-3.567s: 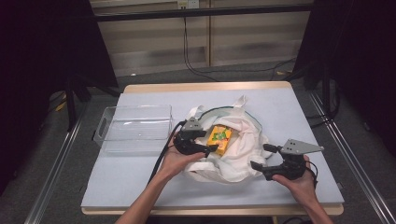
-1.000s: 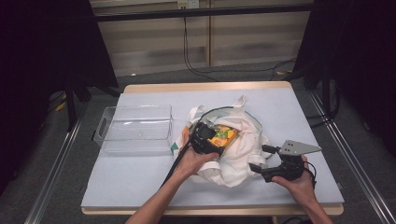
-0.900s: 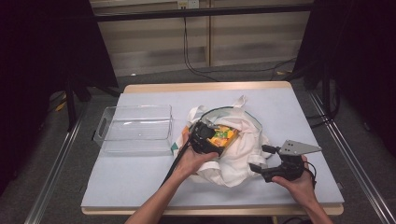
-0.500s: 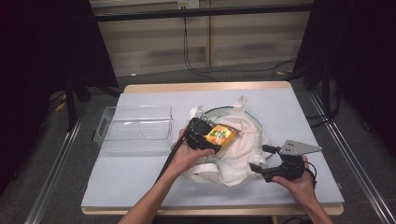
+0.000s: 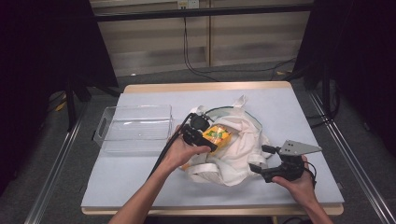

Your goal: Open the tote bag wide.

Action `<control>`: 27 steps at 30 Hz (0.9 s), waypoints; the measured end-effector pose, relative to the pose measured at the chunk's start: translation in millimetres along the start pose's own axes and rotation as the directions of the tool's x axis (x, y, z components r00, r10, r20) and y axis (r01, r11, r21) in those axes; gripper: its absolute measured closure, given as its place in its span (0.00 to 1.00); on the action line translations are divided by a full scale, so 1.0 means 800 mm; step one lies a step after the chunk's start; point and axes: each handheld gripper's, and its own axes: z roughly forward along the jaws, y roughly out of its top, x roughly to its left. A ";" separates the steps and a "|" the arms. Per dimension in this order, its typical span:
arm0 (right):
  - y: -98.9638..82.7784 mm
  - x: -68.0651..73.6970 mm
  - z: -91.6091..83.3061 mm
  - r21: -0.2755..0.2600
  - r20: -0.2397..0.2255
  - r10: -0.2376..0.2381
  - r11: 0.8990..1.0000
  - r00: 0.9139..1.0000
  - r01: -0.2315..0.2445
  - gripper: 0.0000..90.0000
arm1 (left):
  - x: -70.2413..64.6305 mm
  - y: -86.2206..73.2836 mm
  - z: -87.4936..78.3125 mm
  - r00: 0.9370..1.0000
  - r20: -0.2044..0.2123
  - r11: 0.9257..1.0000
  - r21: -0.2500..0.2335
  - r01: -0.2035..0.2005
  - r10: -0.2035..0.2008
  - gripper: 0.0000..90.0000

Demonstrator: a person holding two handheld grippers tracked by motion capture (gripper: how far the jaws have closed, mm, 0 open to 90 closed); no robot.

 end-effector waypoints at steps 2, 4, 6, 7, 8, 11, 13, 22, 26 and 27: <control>0.000 0.000 0.000 0.000 0.000 0.001 1.000 1.000 -0.001 0.16 | -0.003 -0.001 -0.002 1.000 -0.017 1.000 0.020 0.011 -0.011 0.31; 0.000 -0.001 0.001 0.001 -0.002 0.002 1.000 1.000 -0.002 0.16 | -0.004 0.000 0.000 1.000 0.003 0.998 0.056 0.002 -0.003 0.31; 0.000 -0.001 0.001 -0.001 -0.003 0.000 1.000 1.000 0.000 0.16 | -0.002 0.000 0.004 1.000 0.008 0.998 0.068 -0.002 0.001 0.31; 0.000 0.000 0.001 0.000 -0.001 0.001 1.000 1.000 -0.001 0.16 | -0.001 0.000 0.007 1.000 0.014 0.998 0.067 0.004 -0.005 0.31; 0.000 0.000 0.001 0.000 0.000 -0.003 1.000 1.000 0.003 0.16 | 0.000 0.000 0.008 1.000 0.014 0.998 0.065 0.015 -0.016 0.31; 0.000 0.000 0.000 -0.005 -0.001 0.001 1.000 1.000 -0.001 0.16 | 0.000 -0.002 0.009 1.000 0.015 0.999 0.047 0.006 -0.007 0.30; 0.000 -0.001 0.000 -0.005 -0.001 0.000 1.000 1.000 0.000 0.15 | 0.000 -0.005 0.008 1.000 0.002 1.000 0.028 0.009 -0.009 0.30; 0.000 -0.001 -0.001 -0.009 -0.002 -0.001 1.000 1.000 0.001 0.15 | 0.003 -0.020 0.011 1.000 0.018 0.994 -0.110 -0.012 0.014 0.13; 0.000 0.000 -0.001 -0.010 -0.005 0.000 1.000 1.000 0.000 0.15 | 0.004 -0.030 0.009 1.000 0.011 0.976 -0.216 0.004 -0.002 0.11; 0.000 0.000 -0.001 -0.012 -0.005 -0.004 1.000 1.000 0.004 0.15 | 0.005 -0.031 0.008 1.000 0.016 0.976 -0.219 -0.002 0.006 0.11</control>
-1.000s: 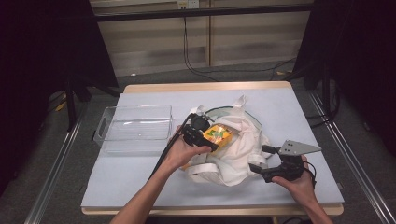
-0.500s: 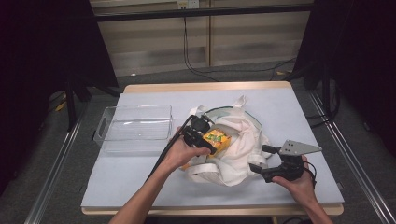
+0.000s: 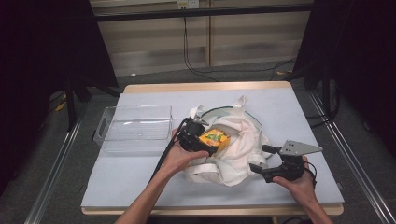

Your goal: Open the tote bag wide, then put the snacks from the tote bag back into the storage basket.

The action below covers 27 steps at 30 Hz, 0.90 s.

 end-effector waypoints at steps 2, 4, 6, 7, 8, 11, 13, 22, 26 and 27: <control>0.000 0.000 -0.001 -0.001 0.003 0.005 1.000 1.000 -0.005 0.15 | -0.001 -0.005 0.000 1.000 -0.011 1.000 -0.017 -0.009 0.009 0.11; 0.000 -0.001 -0.001 0.000 0.002 0.009 1.000 1.000 -0.009 0.15 | -0.002 -0.011 0.000 1.000 -0.017 0.998 -0.057 -0.018 0.017 0.11; 0.000 -0.001 0.000 -0.002 0.002 0.007 1.000 1.000 -0.007 0.15 | -0.004 -0.017 -0.001 0.999 -0.025 0.996 -0.081 -0.025 0.023 0.10; 0.000 -0.001 0.000 -0.003 0.001 0.006 1.000 1.000 -0.006 0.15 | -0.004 -0.020 -0.001 0.999 -0.022 0.995 -0.095 -0.038 0.036 0.10; 0.000 0.000 0.000 -0.002 -0.001 0.005 1.000 1.000 -0.005 0.15 | -0.004 -0.023 -0.002 0.999 -0.023 0.992 -0.114 -0.048 0.046 0.10; 0.000 0.000 0.000 -0.003 -0.002 -0.001 1.000 1.000 0.001 0.15 | -0.005 -0.031 -0.001 0.998 -0.030 0.986 -0.161 -0.050 0.046 0.11; 0.000 -0.001 0.001 -0.003 -0.001 0.005 1.000 1.000 -0.005 0.15 | -0.006 -0.036 0.001 0.998 -0.028 0.981 -0.183 -0.064 0.060 0.10; 0.001 0.000 0.001 -0.006 -0.002 0.009 1.000 1.000 -0.009 0.15 | -0.005 -0.051 0.004 0.998 -0.032 0.969 -0.240 -0.062 0.056 0.13; 0.001 -0.002 0.002 -0.010 0.003 0.016 1.000 1.000 -0.016 0.15 | -0.004 -0.057 0.007 0.997 -0.034 0.965 -0.253 -0.069 0.063 0.13; 0.001 -0.002 0.002 -0.010 0.002 0.016 1.000 1.000 -0.016 0.15 | -0.004 -0.059 0.008 0.997 -0.032 0.961 -0.266 -0.071 0.065 0.13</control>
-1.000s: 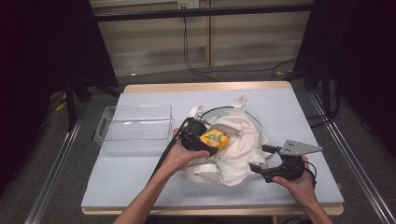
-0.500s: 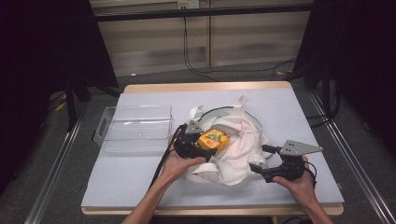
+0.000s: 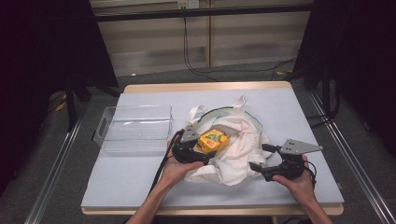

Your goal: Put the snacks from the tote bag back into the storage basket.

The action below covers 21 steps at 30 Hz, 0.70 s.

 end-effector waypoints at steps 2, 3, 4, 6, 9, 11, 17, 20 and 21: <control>0.000 0.001 0.000 -0.001 -0.004 -0.004 1.000 1.000 0.004 0.15 | 0.000 -0.003 -0.002 1.000 -0.015 1.000 -0.010 -0.008 0.007 0.13; 0.000 0.003 -0.001 -0.003 -0.002 -0.005 1.000 1.000 0.005 0.15 | 0.001 -0.005 -0.002 1.000 -0.008 1.000 -0.025 -0.005 0.004 0.13; 0.001 0.003 -0.001 -0.007 -0.007 -0.008 1.000 1.000 0.008 0.15 | 0.001 -0.007 -0.002 1.000 -0.007 0.999 -0.032 0.002 -0.003 0.13; 0.000 0.005 -0.002 -0.007 -0.008 -0.009 1.000 1.000 0.009 0.15 | 0.003 -0.010 -0.001 1.000 -0.008 0.998 -0.055 0.011 -0.012 0.13; -0.001 0.005 -0.003 -0.006 -0.012 -0.014 1.000 1.000 0.014 0.15 | 0.000 -0.013 0.000 1.000 -0.012 0.998 -0.068 0.008 -0.008 0.14; 0.000 0.006 -0.003 -0.014 -0.012 -0.017 1.000 1.000 0.017 0.15 | 0.000 -0.013 0.001 1.000 -0.014 0.997 -0.076 -0.001 0.000 0.13; 0.000 0.007 -0.003 -0.010 -0.020 -0.019 1.000 1.000 0.019 0.15 | -0.001 -0.015 0.007 1.000 -0.008 0.998 -0.065 -0.004 0.003 0.15; 0.000 0.006 -0.003 -0.013 -0.018 -0.019 1.000 1.000 0.019 0.15 | -0.001 -0.014 0.007 1.000 -0.012 0.998 -0.066 -0.007 0.007 0.19; 0.000 0.006 -0.003 -0.012 -0.016 -0.018 1.000 1.000 0.018 0.15 | 0.000 -0.014 0.007 1.000 -0.008 0.997 -0.071 -0.003 0.003 0.23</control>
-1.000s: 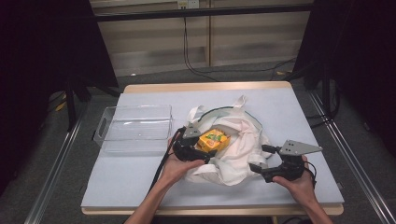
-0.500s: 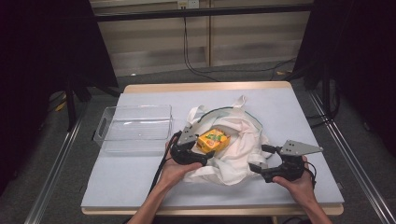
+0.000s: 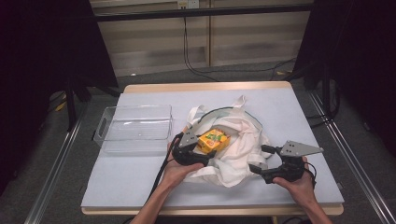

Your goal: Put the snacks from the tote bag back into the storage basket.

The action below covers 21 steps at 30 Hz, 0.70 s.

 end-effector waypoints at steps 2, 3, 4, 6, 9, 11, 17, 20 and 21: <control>0.000 0.000 0.000 0.001 -0.001 0.000 1.000 1.000 0.000 0.15 | 0.001 0.000 -0.001 1.000 -0.009 1.000 0.004 -0.007 0.007 0.29; 0.000 0.000 0.000 0.001 -0.005 -0.002 1.000 1.000 0.002 0.15 | 0.001 0.001 -0.001 1.000 -0.012 1.000 0.004 -0.016 0.016 0.29; 0.000 0.000 0.000 0.000 -0.005 -0.004 1.000 1.000 0.004 0.15 | 0.000 0.001 -0.001 1.000 -0.012 1.000 0.004 -0.014 0.014 0.30; 0.000 0.000 0.000 -0.001 -0.006 -0.004 1.000 1.000 0.004 0.15 | 0.001 0.001 -0.001 1.000 -0.008 1.000 0.004 -0.008 0.008 0.30; 0.000 0.000 -0.001 -0.004 -0.003 -0.001 1.000 1.000 0.001 0.15 | 0.002 0.002 -0.003 1.000 -0.007 1.000 0.004 -0.005 0.005 0.30; 0.000 0.000 -0.001 -0.009 -0.002 -0.001 1.000 1.000 0.001 0.15 | 0.003 0.003 -0.004 1.000 -0.008 1.000 0.012 0.002 -0.002 0.30; 0.001 0.000 -0.002 -0.011 -0.001 0.003 1.000 1.000 -0.003 0.15 | 0.004 0.008 -0.006 1.000 0.007 1.000 0.028 0.011 -0.012 0.30; 0.002 0.001 -0.003 -0.018 0.008 0.010 1.000 1.000 -0.009 0.14 | 0.006 0.011 -0.008 1.000 0.012 0.999 0.035 0.019 -0.019 0.31; 0.002 0.000 -0.003 -0.022 0.005 0.010 1.000 1.000 -0.010 0.14 | 0.006 0.012 -0.009 1.000 0.013 0.999 0.039 0.021 -0.022 0.31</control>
